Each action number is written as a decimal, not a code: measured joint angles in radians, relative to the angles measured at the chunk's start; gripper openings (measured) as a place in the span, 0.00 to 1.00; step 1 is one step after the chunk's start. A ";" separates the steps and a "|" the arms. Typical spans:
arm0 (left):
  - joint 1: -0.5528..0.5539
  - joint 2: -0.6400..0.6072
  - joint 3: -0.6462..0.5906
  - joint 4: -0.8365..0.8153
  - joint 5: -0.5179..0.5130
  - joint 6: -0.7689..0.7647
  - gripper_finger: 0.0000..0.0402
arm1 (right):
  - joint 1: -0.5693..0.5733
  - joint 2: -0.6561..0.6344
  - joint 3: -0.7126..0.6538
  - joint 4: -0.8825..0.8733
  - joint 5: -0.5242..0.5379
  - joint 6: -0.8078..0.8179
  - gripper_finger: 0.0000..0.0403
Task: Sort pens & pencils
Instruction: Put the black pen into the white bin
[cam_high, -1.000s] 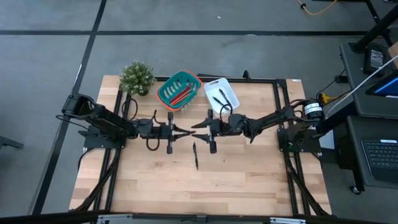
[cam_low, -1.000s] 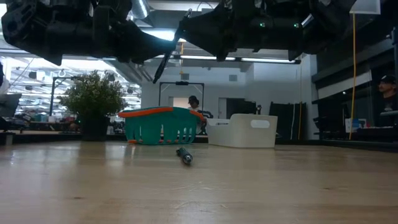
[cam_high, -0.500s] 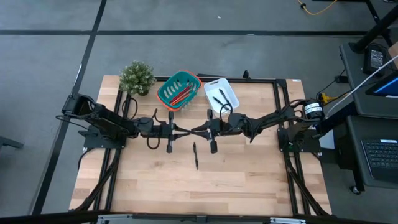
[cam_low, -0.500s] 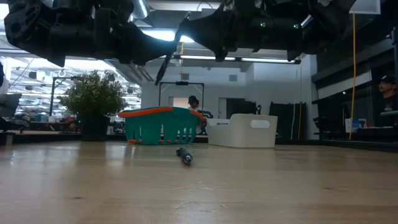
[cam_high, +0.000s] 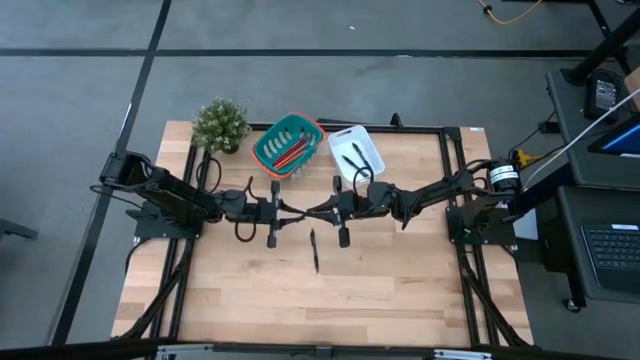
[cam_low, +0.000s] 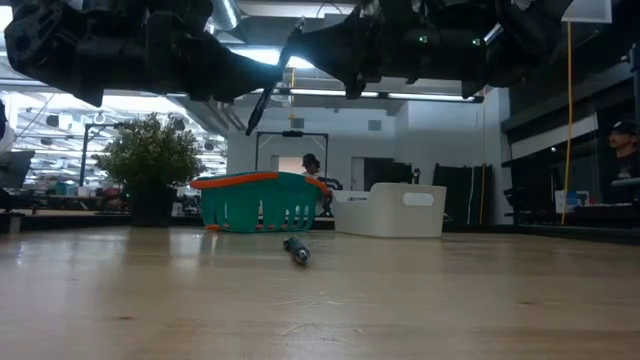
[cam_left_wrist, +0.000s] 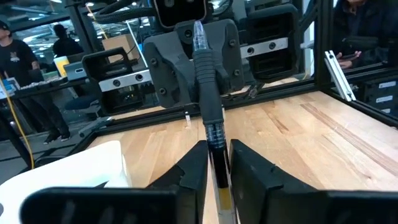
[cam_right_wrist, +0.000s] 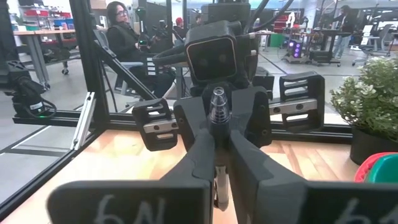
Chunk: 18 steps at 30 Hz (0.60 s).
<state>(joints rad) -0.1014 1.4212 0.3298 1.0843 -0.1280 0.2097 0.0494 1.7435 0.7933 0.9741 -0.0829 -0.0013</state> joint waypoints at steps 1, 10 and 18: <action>-0.003 0.000 0.000 0.000 0.000 0.005 0.14 | 0.000 0.000 0.000 0.000 -0.001 0.000 0.07; -0.007 -0.009 0.000 0.022 -0.008 -0.010 0.11 | 0.001 -0.001 0.000 0.003 -0.007 -0.019 0.00; -0.025 -0.039 0.001 0.026 -0.008 -0.014 0.26 | 0.001 0.000 0.000 -0.003 -0.007 -0.027 0.00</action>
<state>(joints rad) -0.1265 1.3819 0.3309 1.1099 -0.1360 0.1955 0.0505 1.7432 0.7933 0.9714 -0.0902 -0.0280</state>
